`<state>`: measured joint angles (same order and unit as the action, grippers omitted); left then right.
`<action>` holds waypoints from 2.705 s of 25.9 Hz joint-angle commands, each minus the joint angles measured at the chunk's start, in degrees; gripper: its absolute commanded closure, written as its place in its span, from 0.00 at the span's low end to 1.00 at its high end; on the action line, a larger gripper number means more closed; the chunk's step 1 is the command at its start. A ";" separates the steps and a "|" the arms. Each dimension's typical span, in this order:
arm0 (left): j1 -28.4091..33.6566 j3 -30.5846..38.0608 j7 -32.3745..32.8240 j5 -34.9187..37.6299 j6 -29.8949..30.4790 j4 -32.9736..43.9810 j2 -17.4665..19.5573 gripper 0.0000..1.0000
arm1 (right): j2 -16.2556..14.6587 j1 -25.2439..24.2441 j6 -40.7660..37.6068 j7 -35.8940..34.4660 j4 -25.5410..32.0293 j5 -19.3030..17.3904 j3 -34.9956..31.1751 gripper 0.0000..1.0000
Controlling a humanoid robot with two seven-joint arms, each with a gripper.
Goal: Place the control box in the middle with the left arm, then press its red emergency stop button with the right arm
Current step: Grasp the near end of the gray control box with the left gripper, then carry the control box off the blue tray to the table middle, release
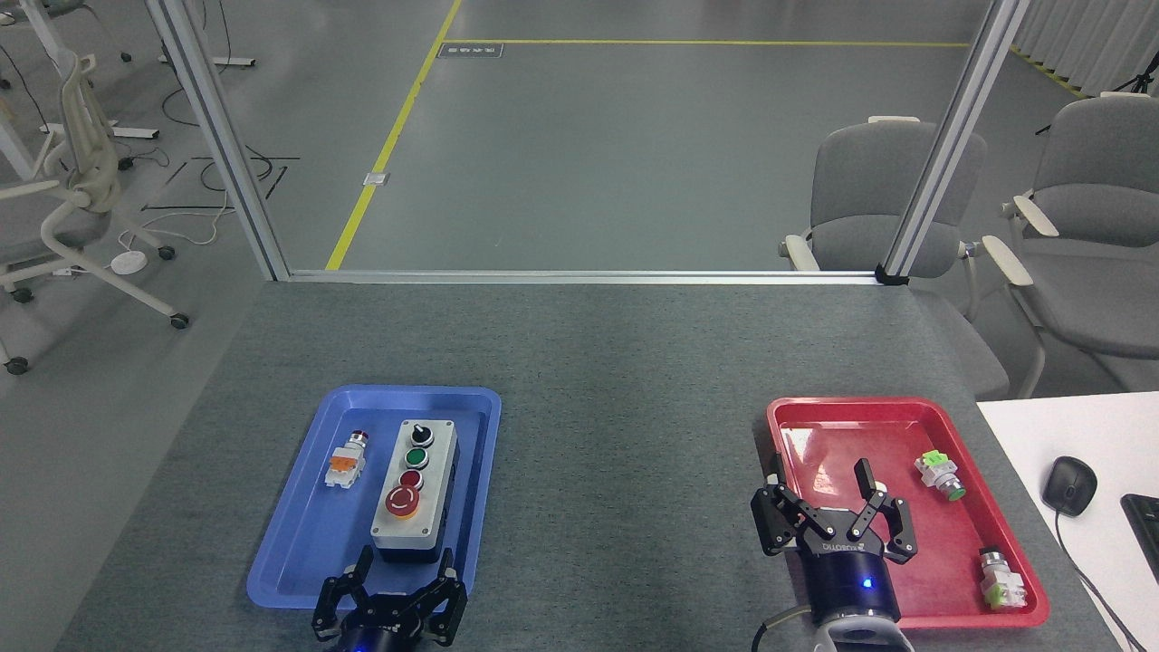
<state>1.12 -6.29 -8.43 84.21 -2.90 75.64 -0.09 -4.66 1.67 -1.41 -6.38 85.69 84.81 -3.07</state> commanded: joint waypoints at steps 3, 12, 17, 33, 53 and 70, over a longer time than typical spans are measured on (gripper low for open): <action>-2.70 0.05 0.08 -0.27 -0.62 -3.22 0.00 0.01 | 0.00 0.00 -0.08 -0.12 0.00 0.00 0.00 0.02; -6.48 0.23 0.34 -0.62 -0.79 -7.97 -0.09 0.01 | 0.09 0.00 -0.35 -0.12 0.00 0.00 0.00 0.02; -8.15 0.49 0.25 -0.98 -0.79 -10.34 0.35 0.01 | 0.09 0.00 -0.26 -0.12 0.00 0.00 0.00 0.02; -14.57 0.49 0.17 -1.33 -0.53 -17.72 0.52 0.28 | 0.00 0.00 -0.35 -0.12 0.00 -0.09 0.00 0.02; -9.20 -10.05 0.43 -9.24 2.20 7.94 3.78 1.00 | 0.00 0.00 0.00 -0.03 0.18 -0.09 -0.09 0.02; -22.65 -32.91 1.57 -1.41 -6.68 -21.24 -7.91 1.00 | 0.36 -0.09 -0.26 -0.12 0.18 -0.09 0.00 0.02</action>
<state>-17.77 -36.14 -6.69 83.04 -8.71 59.37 -7.80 -4.27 1.62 -1.61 -6.40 85.87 84.73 -3.07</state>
